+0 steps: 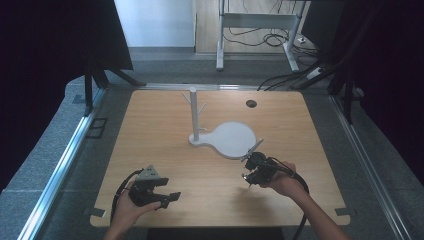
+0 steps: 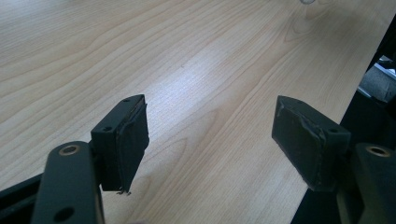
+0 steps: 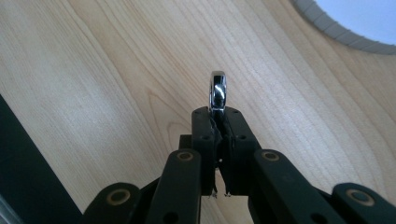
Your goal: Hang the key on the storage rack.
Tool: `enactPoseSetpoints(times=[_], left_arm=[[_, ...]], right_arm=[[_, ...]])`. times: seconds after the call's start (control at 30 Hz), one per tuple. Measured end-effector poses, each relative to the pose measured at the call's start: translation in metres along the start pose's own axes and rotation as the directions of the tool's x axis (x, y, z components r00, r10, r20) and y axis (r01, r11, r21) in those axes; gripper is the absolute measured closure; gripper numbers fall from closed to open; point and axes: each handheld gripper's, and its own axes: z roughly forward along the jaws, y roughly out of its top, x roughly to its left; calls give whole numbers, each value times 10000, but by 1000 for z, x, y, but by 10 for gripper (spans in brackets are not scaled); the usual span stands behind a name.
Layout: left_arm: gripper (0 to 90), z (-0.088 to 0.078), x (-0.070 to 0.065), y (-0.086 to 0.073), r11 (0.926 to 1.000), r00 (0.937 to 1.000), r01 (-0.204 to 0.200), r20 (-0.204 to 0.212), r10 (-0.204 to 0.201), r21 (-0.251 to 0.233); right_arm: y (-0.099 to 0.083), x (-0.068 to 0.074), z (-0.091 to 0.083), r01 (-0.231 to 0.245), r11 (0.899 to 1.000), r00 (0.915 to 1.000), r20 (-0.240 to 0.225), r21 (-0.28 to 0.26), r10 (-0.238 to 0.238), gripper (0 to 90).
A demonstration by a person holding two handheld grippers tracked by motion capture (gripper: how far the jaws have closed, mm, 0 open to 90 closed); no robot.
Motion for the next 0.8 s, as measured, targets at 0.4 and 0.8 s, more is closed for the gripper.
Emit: enactPoseSetpoints(times=[0.4, 0.8], left_arm=[[276, 1, -1, 0, 10000, 10000, -44, 30, 44, 15], [274, 3, -3, 1, 10000, 10000, -50, 38, 50, 62]], right_arm=[[11, -4, -11, 36, 9992, 9998, 177, -390, -30, 852], [29, -12, -20, -21, 9964, 9995, 307, -848, 47, 852]])
